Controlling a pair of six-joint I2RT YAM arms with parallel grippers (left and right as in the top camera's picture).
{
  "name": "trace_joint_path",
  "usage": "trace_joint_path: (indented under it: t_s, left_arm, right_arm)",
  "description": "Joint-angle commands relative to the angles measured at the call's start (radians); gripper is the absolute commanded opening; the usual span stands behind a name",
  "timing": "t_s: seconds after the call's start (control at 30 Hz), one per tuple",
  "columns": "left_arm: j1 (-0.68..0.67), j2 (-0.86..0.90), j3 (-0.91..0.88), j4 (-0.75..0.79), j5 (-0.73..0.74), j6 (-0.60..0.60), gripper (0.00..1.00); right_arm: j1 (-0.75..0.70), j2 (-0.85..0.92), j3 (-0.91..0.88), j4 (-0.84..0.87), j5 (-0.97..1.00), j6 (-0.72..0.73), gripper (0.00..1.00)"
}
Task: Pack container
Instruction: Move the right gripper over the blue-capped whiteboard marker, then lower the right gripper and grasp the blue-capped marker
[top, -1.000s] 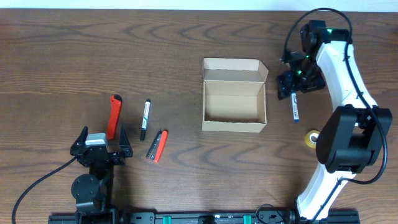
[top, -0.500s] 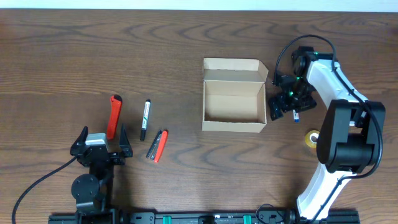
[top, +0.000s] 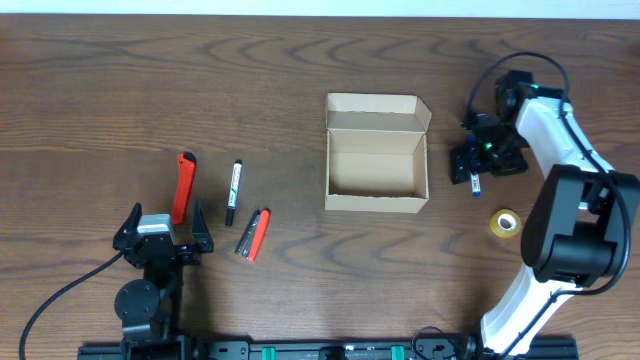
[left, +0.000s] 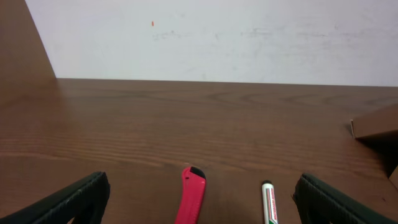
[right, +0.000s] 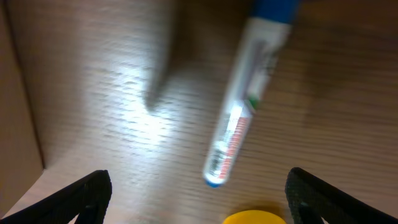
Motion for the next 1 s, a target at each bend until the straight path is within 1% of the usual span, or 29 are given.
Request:
trace_joint_path:
  t_s: [0.0, 0.3, 0.4, 0.53, 0.67, 0.83, 0.9, 0.97]
  left_arm:
    - [-0.005, -0.007, -0.024, -0.034, 0.004, -0.011, 0.95]
    - [-0.005, -0.007, -0.024, -0.034, 0.004, -0.011, 0.95]
    - [-0.005, -0.007, -0.024, -0.034, 0.004, -0.011, 0.95]
    - [-0.005, -0.007, -0.024, -0.034, 0.004, -0.011, 0.95]
    - [-0.005, -0.007, -0.024, -0.034, 0.004, -0.011, 0.95]
    - [-0.005, -0.007, -0.024, -0.034, 0.004, -0.011, 0.96]
    - [-0.005, -0.007, -0.024, -0.034, 0.004, -0.011, 0.95]
    - [-0.005, -0.007, -0.024, -0.034, 0.004, -0.011, 0.95]
  right_arm:
    - [-0.021, -0.026, -0.002, 0.013, -0.018, 0.037, 0.91]
    - [-0.022, -0.026, -0.073, 0.090, -0.041, 0.047, 0.91]
    - [-0.022, -0.026, -0.097, 0.111, -0.050, 0.050, 0.89]
    - [-0.022, -0.026, -0.113, 0.121, -0.050, 0.052, 0.89]
    - [-0.022, -0.026, -0.115, 0.127, -0.050, 0.063, 0.83]
    - [-0.022, -0.026, -0.120, 0.134, -0.050, 0.066, 0.86]
    - [-0.022, -0.026, -0.121, 0.133, -0.050, 0.066, 0.86]
    - [-0.022, -0.026, -0.123, 0.135, -0.050, 0.066, 0.83]
